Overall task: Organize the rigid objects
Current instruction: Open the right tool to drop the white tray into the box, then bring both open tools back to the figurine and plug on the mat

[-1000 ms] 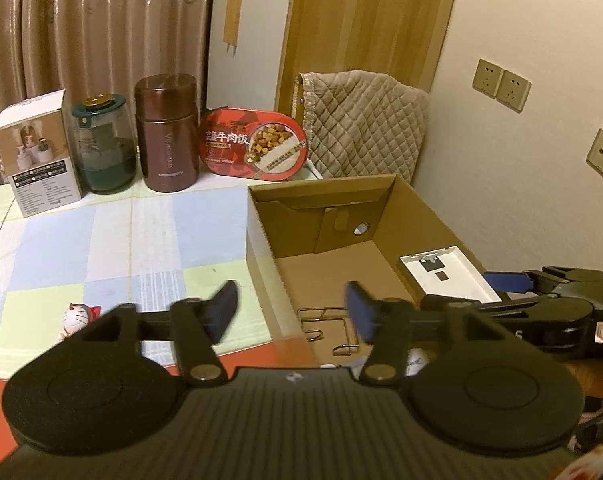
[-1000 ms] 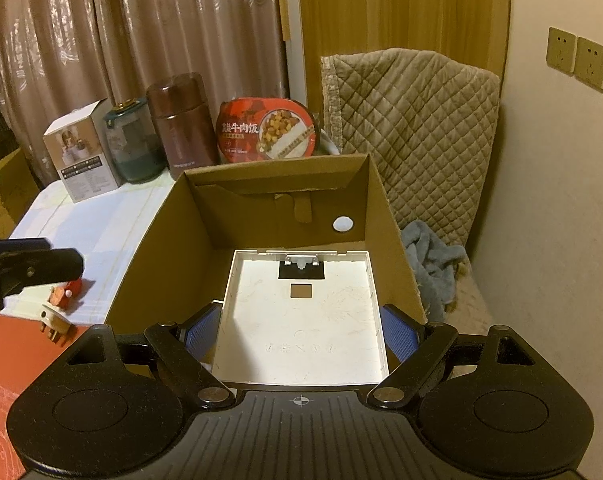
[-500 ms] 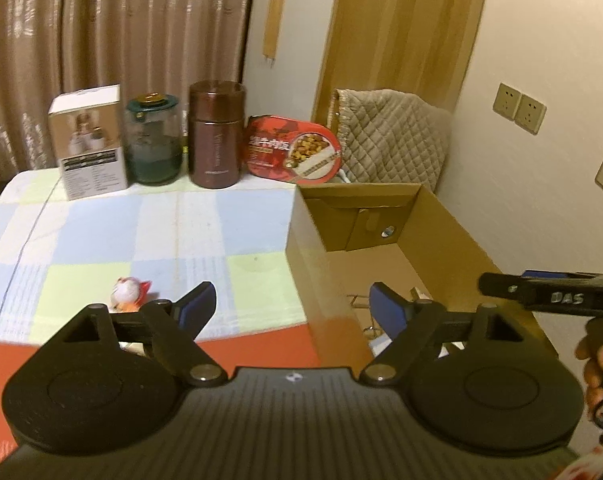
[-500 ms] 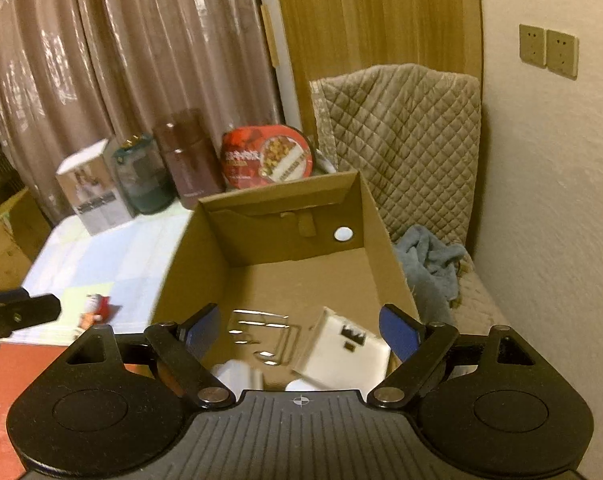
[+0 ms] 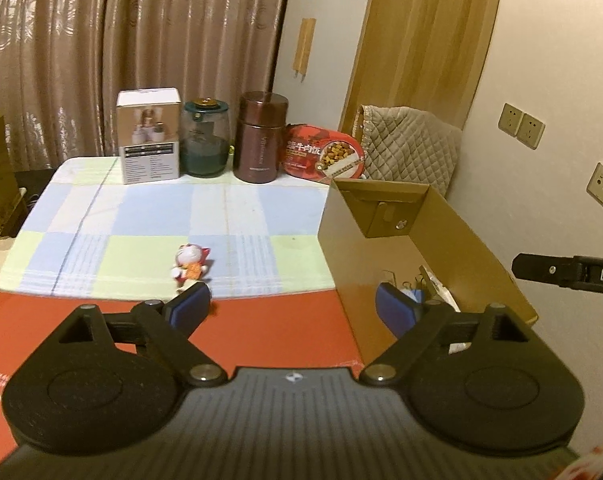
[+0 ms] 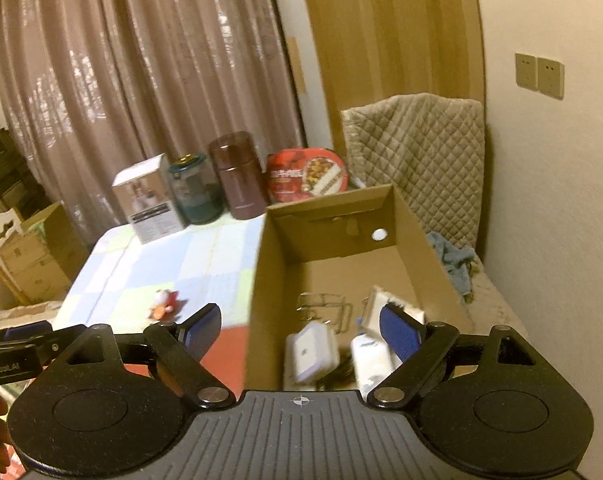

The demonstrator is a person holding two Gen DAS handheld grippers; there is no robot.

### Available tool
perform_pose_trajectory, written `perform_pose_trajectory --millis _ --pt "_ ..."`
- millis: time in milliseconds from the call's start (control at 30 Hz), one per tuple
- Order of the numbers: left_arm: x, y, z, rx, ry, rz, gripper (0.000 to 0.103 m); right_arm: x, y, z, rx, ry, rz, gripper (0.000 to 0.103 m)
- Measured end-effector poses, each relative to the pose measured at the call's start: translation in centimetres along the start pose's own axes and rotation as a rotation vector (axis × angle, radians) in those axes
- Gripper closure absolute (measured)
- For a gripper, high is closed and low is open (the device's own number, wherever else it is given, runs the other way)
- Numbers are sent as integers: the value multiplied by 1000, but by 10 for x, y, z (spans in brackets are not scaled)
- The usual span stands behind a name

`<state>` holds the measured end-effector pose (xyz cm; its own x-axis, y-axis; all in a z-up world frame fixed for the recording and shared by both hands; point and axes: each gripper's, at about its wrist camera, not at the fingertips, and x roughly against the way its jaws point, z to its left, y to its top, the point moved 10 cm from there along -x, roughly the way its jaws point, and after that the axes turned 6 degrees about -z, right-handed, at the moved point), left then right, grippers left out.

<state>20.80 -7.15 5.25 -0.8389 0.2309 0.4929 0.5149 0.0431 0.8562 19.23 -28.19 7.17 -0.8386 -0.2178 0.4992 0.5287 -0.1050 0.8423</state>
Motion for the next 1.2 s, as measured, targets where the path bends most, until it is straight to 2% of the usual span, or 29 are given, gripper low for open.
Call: perform_pose_trajectory --millis 300,533,833,1200 --pt "46 -11 41 33 51 -29 8 20 -18 48 46 52 11 19" --pt "67 -19 73 54 97 -43 6 24 -28 74 71 96 14 19" --pt "72 -27 102 43 162 -25 6 15 -40 99 95 142 29 19" --pt "64 -34 118 52 176 11 6 -5 -54 123 117 170 60 19"
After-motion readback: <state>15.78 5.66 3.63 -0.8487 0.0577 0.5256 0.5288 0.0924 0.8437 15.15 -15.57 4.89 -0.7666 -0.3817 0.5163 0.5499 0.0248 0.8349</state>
